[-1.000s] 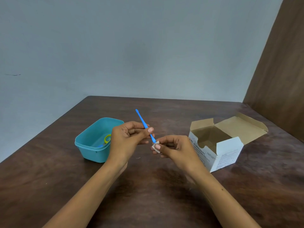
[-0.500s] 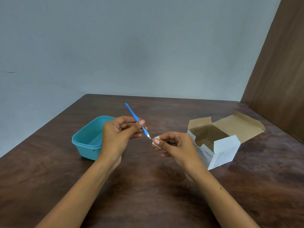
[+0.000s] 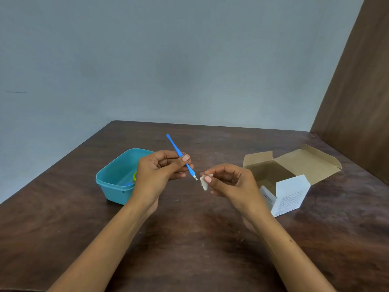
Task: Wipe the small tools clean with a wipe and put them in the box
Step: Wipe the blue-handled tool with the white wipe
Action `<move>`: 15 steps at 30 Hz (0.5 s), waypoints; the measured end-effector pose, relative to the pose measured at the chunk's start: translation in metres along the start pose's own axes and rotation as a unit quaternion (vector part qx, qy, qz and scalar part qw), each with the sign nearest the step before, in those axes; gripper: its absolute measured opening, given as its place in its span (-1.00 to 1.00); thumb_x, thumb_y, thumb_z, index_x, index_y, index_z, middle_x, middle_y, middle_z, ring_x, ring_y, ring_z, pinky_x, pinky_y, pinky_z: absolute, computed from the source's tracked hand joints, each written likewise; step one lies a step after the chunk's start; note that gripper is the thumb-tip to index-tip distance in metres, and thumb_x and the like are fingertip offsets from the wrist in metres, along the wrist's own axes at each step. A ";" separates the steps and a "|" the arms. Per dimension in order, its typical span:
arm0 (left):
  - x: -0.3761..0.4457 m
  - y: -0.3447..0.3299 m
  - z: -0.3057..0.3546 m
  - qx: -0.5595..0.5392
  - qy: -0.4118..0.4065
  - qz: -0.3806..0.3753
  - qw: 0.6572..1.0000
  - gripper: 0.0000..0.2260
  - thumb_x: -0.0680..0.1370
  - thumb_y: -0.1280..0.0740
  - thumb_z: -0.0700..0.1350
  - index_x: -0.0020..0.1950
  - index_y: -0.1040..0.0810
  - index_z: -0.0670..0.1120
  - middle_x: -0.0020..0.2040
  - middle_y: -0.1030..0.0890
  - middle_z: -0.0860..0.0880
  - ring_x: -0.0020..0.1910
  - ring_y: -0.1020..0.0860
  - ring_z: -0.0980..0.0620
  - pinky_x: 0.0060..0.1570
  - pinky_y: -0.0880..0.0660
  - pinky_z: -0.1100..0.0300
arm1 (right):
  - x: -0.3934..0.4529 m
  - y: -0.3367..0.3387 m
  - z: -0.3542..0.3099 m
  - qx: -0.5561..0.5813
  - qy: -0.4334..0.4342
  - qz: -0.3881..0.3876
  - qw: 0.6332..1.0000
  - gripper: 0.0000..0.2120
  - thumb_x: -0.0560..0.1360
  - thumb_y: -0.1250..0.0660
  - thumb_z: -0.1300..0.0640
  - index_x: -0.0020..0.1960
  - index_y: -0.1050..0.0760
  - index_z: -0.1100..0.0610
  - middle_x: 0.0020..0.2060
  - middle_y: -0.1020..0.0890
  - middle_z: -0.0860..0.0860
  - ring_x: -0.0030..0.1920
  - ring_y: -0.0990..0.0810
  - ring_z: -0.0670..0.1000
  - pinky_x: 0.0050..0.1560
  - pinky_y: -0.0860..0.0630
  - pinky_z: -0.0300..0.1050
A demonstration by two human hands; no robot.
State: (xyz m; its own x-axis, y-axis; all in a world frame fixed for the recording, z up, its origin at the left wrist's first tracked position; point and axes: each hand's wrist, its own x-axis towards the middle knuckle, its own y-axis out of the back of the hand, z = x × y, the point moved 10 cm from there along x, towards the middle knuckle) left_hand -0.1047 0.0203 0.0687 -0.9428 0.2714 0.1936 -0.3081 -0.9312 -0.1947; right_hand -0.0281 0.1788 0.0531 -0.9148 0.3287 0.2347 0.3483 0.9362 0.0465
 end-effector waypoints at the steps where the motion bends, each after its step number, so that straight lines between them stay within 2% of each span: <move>1: 0.000 0.000 0.000 -0.002 0.001 0.000 1.000 -0.88 0.42 -0.43 -0.24 -0.06 -0.63 -0.22 -0.23 -0.71 -0.11 -0.23 -0.69 0.04 -0.31 -0.59 0.32 | 0.000 0.002 -0.003 -0.016 0.013 0.005 1.000 -0.93 0.38 -0.47 0.27 -0.13 -0.65 0.18 -0.21 -0.72 0.05 -0.19 -0.66 -0.06 -0.21 -0.57 -0.25; 4: 0.000 0.000 0.001 -0.009 0.000 -0.002 1.000 -0.89 0.41 -0.43 -0.22 -0.09 -0.64 -0.19 -0.24 -0.71 -0.10 -0.23 -0.69 0.04 -0.30 -0.60 0.31 | 0.001 0.005 -0.004 -0.002 0.015 0.009 1.000 -0.90 0.35 -0.49 0.30 -0.14 -0.66 0.24 -0.23 -0.71 0.08 -0.24 -0.65 -0.08 -0.27 -0.53 -0.30; 7: -0.001 0.000 0.002 -0.017 0.002 -0.005 1.000 -0.88 0.40 -0.43 -0.21 -0.09 -0.64 -0.19 -0.23 -0.71 -0.10 -0.22 -0.69 0.04 -0.29 -0.60 0.30 | 0.001 0.002 -0.002 0.003 0.002 -0.005 1.000 -0.88 0.33 -0.49 0.31 -0.13 -0.66 0.25 -0.22 -0.72 0.11 -0.15 -0.69 0.01 -0.22 -0.56 -0.27; 9: 0.000 -0.001 0.002 -0.017 0.003 -0.007 1.000 -0.86 0.40 -0.43 -0.21 -0.07 -0.64 -0.20 -0.22 -0.71 -0.11 -0.21 -0.69 0.03 -0.27 -0.61 0.29 | 0.000 -0.001 -0.004 -0.013 0.008 -0.010 1.000 -0.88 0.32 -0.50 0.32 -0.14 -0.66 0.25 -0.22 -0.72 0.10 -0.15 -0.69 0.01 -0.17 -0.58 -0.26; 12: -0.001 -0.001 0.002 -0.013 0.000 -0.008 1.000 -0.85 0.41 -0.43 -0.22 -0.06 -0.64 -0.22 -0.21 -0.71 -0.13 -0.20 -0.69 0.01 -0.27 -0.61 0.29 | -0.001 -0.004 -0.006 -0.040 0.011 -0.012 0.999 -0.89 0.32 -0.50 0.33 -0.17 -0.68 0.20 -0.24 -0.72 0.05 -0.16 -0.69 -0.03 -0.10 -0.60 -0.24; 15: -0.002 -0.001 0.002 0.000 -0.009 -0.007 1.000 -0.86 0.41 -0.43 -0.23 -0.05 -0.63 -0.23 -0.22 -0.71 -0.12 -0.20 -0.69 0.01 -0.26 -0.62 0.27 | -0.001 -0.003 -0.004 -0.051 -0.006 -0.001 0.999 -0.97 0.35 -0.50 0.23 -0.22 -0.69 0.12 -0.29 -0.72 0.01 -0.18 -0.68 -0.06 -0.07 -0.62 -0.17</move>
State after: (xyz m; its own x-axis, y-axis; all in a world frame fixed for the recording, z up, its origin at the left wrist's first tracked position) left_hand -0.1027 0.0204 0.0703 -0.9362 0.2791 0.2138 -0.3205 -0.9275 -0.1926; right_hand -0.0275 0.1747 0.0564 -0.9179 0.3282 0.2232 0.3642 0.9200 0.1450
